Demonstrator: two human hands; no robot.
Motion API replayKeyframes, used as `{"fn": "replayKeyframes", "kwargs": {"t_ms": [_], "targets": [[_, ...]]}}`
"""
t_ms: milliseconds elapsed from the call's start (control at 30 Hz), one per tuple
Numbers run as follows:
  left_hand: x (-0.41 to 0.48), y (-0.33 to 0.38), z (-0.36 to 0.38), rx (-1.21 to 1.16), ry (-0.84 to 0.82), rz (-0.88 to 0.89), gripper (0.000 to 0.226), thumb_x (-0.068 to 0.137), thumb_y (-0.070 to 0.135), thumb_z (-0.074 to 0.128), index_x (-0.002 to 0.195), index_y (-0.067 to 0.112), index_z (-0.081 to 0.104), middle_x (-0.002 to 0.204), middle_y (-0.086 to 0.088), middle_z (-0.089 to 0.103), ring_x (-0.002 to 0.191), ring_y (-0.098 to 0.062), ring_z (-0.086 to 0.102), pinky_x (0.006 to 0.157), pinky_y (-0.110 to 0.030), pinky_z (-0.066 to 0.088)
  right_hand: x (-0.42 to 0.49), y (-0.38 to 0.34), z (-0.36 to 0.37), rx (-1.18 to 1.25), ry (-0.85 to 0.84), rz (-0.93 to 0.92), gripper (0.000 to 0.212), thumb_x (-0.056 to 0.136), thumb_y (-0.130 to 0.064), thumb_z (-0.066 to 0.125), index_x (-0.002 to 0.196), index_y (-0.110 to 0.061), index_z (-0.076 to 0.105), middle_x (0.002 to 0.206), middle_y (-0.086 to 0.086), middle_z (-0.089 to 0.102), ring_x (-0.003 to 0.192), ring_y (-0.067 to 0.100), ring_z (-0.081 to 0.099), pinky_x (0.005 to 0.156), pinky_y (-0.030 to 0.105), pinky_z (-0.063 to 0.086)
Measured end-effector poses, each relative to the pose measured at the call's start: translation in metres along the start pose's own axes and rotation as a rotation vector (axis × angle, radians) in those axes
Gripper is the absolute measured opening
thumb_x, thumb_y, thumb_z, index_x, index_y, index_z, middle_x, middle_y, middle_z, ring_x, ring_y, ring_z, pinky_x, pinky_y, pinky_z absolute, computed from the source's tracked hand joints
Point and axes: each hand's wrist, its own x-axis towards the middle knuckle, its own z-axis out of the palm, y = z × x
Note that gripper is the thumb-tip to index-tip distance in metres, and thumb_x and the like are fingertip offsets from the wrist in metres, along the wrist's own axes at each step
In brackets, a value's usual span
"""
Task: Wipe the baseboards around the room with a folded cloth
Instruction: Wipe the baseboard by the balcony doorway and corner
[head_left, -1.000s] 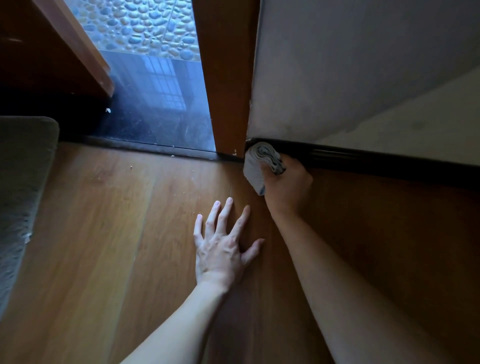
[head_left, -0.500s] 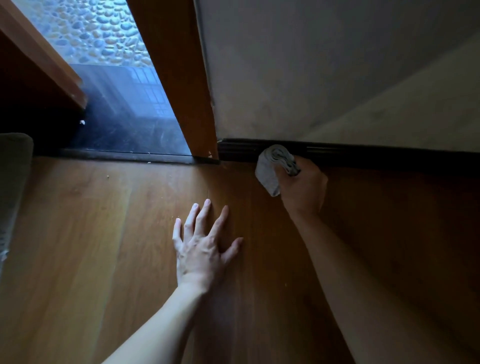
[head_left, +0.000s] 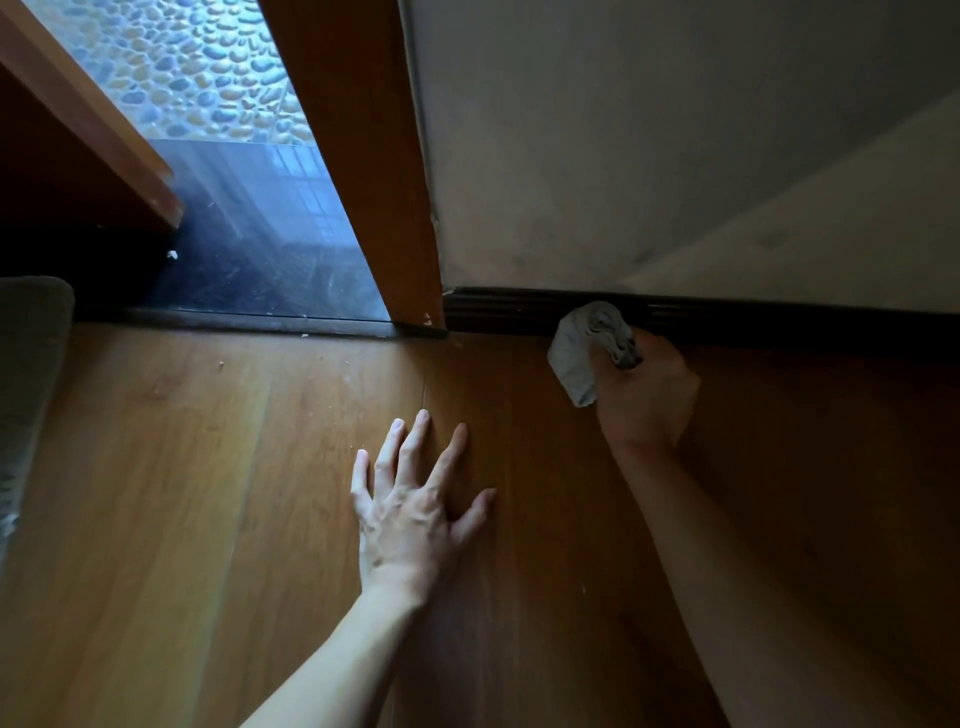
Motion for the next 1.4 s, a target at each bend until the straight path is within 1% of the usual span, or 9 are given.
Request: {"fn": "replayKeyframes", "kwargs": {"t_ms": [200, 367, 533, 633, 833, 933, 1033, 1167, 1400], "targets": [[0.000, 0.000, 0.002, 0.008, 0.009, 0.003, 0.070, 0.088, 0.074, 0.036, 0.150, 0.042, 0.043, 0.162, -0.002, 0.033, 0.152, -0.025, 0.022, 0.119, -0.060, 0.018, -0.011, -0.028, 0.019, 0.027, -0.071, -0.095, 0.025, 0.086, -0.036, 0.074, 0.097, -0.012, 0.073, 0.094, 0.006, 0.070, 0.083, 0.023, 0.067, 0.066, 0.036, 0.057], [0.001, 0.001, 0.002, 0.037, 0.014, 0.010, 0.069, 0.088, 0.075, 0.036, 0.148, 0.041, 0.046, 0.161, -0.003, 0.034, 0.151, -0.025, 0.023, 0.118, -0.057, 0.013, -0.012, -0.029, 0.025, 0.026, -0.059, -0.121, 0.026, 0.085, -0.036, 0.075, 0.093, -0.012, 0.073, 0.091, 0.007, 0.069, 0.080, 0.025, 0.067, 0.064, 0.039, 0.057], [0.001, 0.002, 0.001, 0.045, -0.002, -0.004, 0.069, 0.087, 0.075, 0.036, 0.148, 0.043, 0.045, 0.161, -0.001, 0.035, 0.151, -0.025, 0.025, 0.118, -0.057, 0.014, -0.025, -0.056, 0.043, 0.007, -0.097, -0.145, 0.028, 0.085, -0.042, 0.073, 0.097, -0.017, 0.073, 0.095, 0.003, 0.070, 0.085, 0.024, 0.067, 0.066, 0.033, 0.053], [0.002, 0.001, 0.002, 0.038, 0.015, -0.001, 0.069, 0.086, 0.075, 0.039, 0.146, 0.043, 0.047, 0.161, -0.001, 0.036, 0.150, -0.024, 0.026, 0.117, -0.057, 0.016, -0.027, -0.059, 0.046, 0.007, -0.117, -0.156, 0.026, 0.085, -0.042, 0.072, 0.097, -0.019, 0.073, 0.095, 0.002, 0.070, 0.085, 0.023, 0.067, 0.066, 0.037, 0.056], [0.002, 0.000, 0.004, 0.031, 0.008, -0.001, 0.069, 0.086, 0.075, 0.039, 0.147, 0.043, 0.046, 0.161, 0.000, 0.035, 0.151, -0.024, 0.026, 0.118, -0.057, 0.015, -0.035, -0.066, 0.050, -0.012, -0.038, -0.155, 0.026, 0.083, -0.034, 0.076, 0.099, -0.014, 0.074, 0.096, 0.006, 0.071, 0.084, 0.025, 0.068, 0.065, 0.024, 0.044], [0.000, -0.001, 0.004, 0.016, 0.006, -0.006, 0.069, 0.086, 0.074, 0.039, 0.147, 0.043, 0.046, 0.162, 0.000, 0.034, 0.152, -0.024, 0.026, 0.118, -0.058, 0.016, -0.039, -0.079, 0.057, 0.013, -0.082, -0.162, 0.024, 0.082, -0.034, 0.076, 0.098, -0.016, 0.074, 0.095, 0.006, 0.070, 0.083, 0.029, 0.067, 0.063, 0.032, 0.052], [0.002, 0.000, 0.004, 0.004, -0.005, -0.010, 0.069, 0.085, 0.075, 0.039, 0.146, 0.043, 0.047, 0.162, 0.001, 0.035, 0.151, -0.024, 0.028, 0.118, -0.058, 0.017, -0.040, -0.082, 0.060, 0.006, -0.086, -0.164, 0.024, 0.082, -0.037, 0.073, 0.097, -0.019, 0.074, 0.095, 0.004, 0.069, 0.083, 0.029, 0.067, 0.062, 0.038, 0.053], [0.001, 0.000, 0.003, 0.014, 0.023, 0.001, 0.068, 0.086, 0.075, 0.038, 0.147, 0.044, 0.047, 0.161, 0.001, 0.034, 0.151, -0.023, 0.026, 0.119, -0.056, 0.016, -0.038, -0.078, 0.060, 0.016, -0.074, -0.184, 0.026, 0.082, -0.036, 0.074, 0.099, -0.017, 0.074, 0.097, 0.005, 0.070, 0.084, 0.028, 0.067, 0.065, 0.036, 0.054], [0.000, 0.001, 0.000, 0.020, 0.008, -0.016, 0.068, 0.086, 0.075, 0.039, 0.147, 0.045, 0.046, 0.161, 0.001, 0.035, 0.152, -0.021, 0.024, 0.120, -0.055, 0.015, -0.021, -0.044, 0.030, -0.004, -0.038, -0.060, 0.028, 0.085, -0.038, 0.072, 0.103, -0.016, 0.073, 0.100, 0.007, 0.070, 0.089, 0.030, 0.068, 0.069, 0.038, 0.056]]}}
